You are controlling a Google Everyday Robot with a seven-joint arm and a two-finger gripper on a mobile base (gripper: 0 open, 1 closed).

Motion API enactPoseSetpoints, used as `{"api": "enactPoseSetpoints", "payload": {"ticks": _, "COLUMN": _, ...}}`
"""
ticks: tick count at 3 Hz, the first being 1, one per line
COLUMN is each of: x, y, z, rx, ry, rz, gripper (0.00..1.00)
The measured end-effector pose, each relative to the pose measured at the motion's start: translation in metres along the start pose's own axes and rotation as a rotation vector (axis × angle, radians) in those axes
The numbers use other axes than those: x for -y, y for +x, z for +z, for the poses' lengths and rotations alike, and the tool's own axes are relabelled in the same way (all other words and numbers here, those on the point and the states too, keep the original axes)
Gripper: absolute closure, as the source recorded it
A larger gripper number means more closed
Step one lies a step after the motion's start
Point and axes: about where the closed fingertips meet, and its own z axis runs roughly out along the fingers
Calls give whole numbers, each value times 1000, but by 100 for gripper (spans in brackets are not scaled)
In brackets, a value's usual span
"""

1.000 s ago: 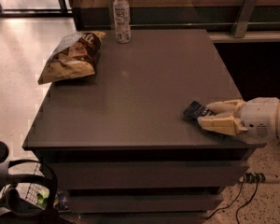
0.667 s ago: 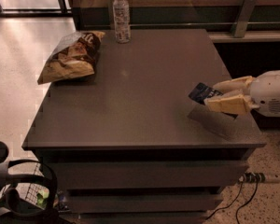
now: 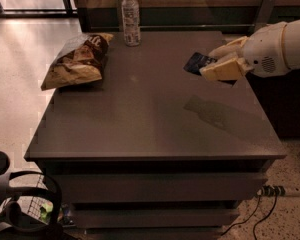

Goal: Move rxbar blueberry near brown chip bag

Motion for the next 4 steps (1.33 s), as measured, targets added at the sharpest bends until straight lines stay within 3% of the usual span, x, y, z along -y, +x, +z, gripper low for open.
{"api": "enactPoseSetpoints", "payload": {"ticks": 2, "x": 13, "y": -66, "z": 102, "rx": 114, "ry": -47, "rz": -34, "gripper": 100}}
{"api": "enactPoseSetpoints", "payload": {"ticks": 3, "x": 9, "y": -85, "z": 152, "rx": 151, "ry": -41, "rz": -65, "gripper": 100}}
{"api": "enactPoseSetpoints", "payload": {"ticks": 4, "x": 7, "y": -87, "z": 198, "rx": 176, "ry": 3, "rz": -86, "gripper": 100}}
